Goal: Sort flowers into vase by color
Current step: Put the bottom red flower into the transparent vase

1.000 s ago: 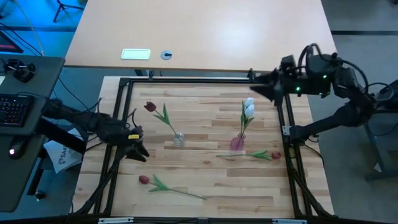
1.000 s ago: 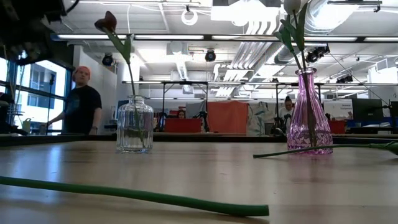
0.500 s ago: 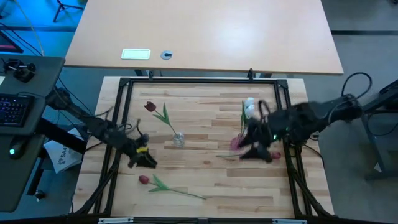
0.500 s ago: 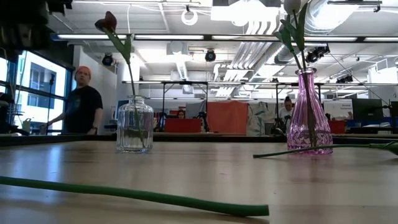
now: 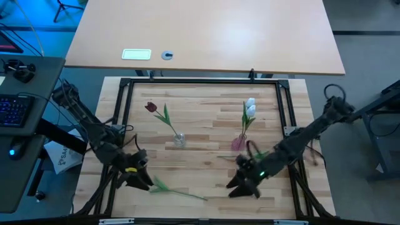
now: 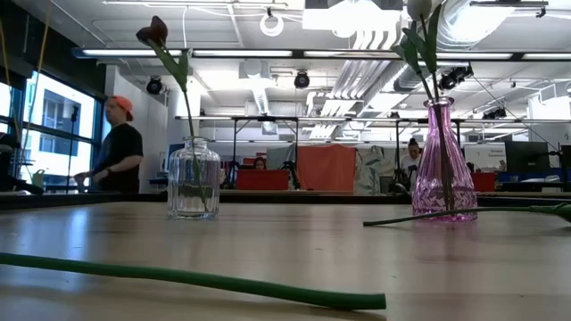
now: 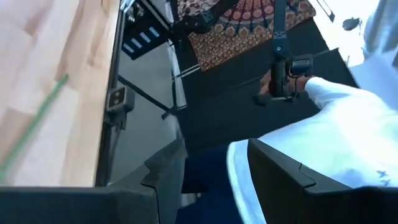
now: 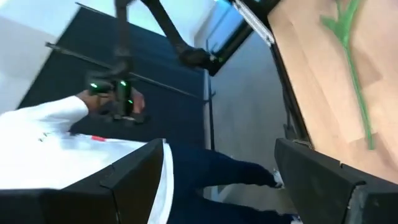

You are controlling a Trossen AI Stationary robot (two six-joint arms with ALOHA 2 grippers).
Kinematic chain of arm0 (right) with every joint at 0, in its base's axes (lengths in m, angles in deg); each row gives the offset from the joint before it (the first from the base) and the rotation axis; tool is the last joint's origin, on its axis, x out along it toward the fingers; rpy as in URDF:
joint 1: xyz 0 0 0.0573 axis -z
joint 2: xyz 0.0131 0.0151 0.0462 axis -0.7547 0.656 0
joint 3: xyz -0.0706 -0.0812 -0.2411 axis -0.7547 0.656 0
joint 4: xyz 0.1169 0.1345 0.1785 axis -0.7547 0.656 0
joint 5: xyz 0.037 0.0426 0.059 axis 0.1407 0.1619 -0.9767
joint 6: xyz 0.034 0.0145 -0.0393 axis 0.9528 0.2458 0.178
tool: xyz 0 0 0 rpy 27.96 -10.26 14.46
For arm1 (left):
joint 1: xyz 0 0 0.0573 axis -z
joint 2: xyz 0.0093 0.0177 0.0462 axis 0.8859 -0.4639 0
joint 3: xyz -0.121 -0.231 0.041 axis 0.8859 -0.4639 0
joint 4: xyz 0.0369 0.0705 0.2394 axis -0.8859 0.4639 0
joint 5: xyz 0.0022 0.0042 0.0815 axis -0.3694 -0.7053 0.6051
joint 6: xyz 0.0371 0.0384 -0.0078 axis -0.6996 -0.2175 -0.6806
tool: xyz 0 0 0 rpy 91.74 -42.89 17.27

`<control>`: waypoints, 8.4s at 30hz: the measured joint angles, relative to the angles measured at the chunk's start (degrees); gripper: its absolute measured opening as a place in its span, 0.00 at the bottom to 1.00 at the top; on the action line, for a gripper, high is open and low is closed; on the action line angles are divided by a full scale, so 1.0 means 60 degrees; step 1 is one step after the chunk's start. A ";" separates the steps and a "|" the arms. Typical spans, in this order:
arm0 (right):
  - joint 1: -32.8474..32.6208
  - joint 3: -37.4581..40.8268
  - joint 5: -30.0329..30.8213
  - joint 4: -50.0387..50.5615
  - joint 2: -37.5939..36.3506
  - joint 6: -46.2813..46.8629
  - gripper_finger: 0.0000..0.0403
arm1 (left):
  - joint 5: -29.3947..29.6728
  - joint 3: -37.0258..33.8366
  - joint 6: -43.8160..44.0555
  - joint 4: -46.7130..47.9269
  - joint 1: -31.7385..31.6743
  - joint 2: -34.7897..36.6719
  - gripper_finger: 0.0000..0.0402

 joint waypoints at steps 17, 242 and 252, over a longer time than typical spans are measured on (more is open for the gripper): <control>0.0634 -0.5668 -0.0204 0.2971 0.6684 -0.0825 0.76 | 0.0478 0.0000 -0.3253 0.2803 -0.0051 0.1549 0.40; 0.5465 -0.0323 -0.1203 -0.6754 0.0632 -0.7597 0.65 | 0.3031 0.0189 -0.8009 0.1164 -0.3554 0.1806 0.00; 0.5583 -0.0323 -0.1076 -0.6541 0.0603 -0.7834 0.65 | 0.6703 0.0178 -0.7796 0.2003 -0.3056 0.1029 0.00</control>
